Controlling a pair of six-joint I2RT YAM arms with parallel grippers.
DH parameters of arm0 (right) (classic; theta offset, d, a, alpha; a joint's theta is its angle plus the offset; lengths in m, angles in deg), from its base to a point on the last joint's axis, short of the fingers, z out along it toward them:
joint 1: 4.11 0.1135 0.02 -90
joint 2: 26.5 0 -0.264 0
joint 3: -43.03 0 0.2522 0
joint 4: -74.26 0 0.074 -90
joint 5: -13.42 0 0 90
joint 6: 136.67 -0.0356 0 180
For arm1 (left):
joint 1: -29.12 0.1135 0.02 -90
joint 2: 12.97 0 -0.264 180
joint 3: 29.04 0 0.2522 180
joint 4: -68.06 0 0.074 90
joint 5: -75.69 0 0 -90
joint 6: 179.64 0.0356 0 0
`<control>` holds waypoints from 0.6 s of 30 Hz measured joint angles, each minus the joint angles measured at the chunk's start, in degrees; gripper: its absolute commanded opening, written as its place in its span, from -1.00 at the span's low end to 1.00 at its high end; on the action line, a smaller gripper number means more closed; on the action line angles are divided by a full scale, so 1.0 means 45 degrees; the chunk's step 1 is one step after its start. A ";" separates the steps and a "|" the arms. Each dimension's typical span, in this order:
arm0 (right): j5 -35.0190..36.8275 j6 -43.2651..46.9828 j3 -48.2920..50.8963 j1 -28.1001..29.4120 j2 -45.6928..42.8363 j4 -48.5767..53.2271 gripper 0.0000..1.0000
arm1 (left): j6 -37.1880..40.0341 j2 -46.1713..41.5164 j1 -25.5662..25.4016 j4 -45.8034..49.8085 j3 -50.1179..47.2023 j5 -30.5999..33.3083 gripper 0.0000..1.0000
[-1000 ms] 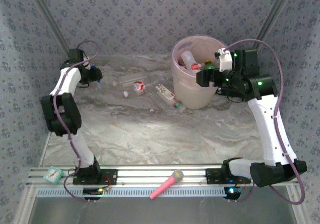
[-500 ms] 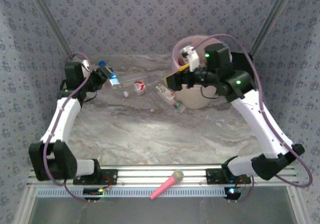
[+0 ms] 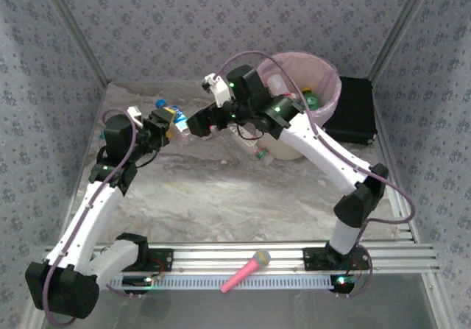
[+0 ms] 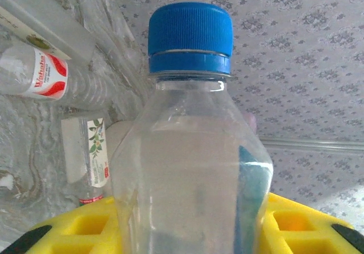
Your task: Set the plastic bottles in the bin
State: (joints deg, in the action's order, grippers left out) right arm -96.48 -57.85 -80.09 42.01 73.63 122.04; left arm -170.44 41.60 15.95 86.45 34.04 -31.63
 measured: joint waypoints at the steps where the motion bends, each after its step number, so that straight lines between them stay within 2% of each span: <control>1: -0.0049 -0.0053 -0.0165 0.0010 0.0209 0.0000 0.95 | -0.0160 0.0000 -0.0034 -0.0068 -0.0005 0.0053 -0.30; 14: -0.1214 -0.0447 -0.1715 0.0136 0.1817 0.0544 0.95 | -0.0933 0.0321 -0.0495 -0.0792 -0.0005 0.0389 -0.30; 18: -0.1365 -0.0466 -0.1855 0.0199 0.2137 0.0729 0.86 | -0.0967 0.0413 -0.0529 -0.0806 0.0010 0.0389 -0.29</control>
State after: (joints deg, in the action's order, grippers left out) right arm -102.62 -59.94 -88.44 42.91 83.25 125.32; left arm -174.79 43.46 13.57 82.82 34.08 -29.89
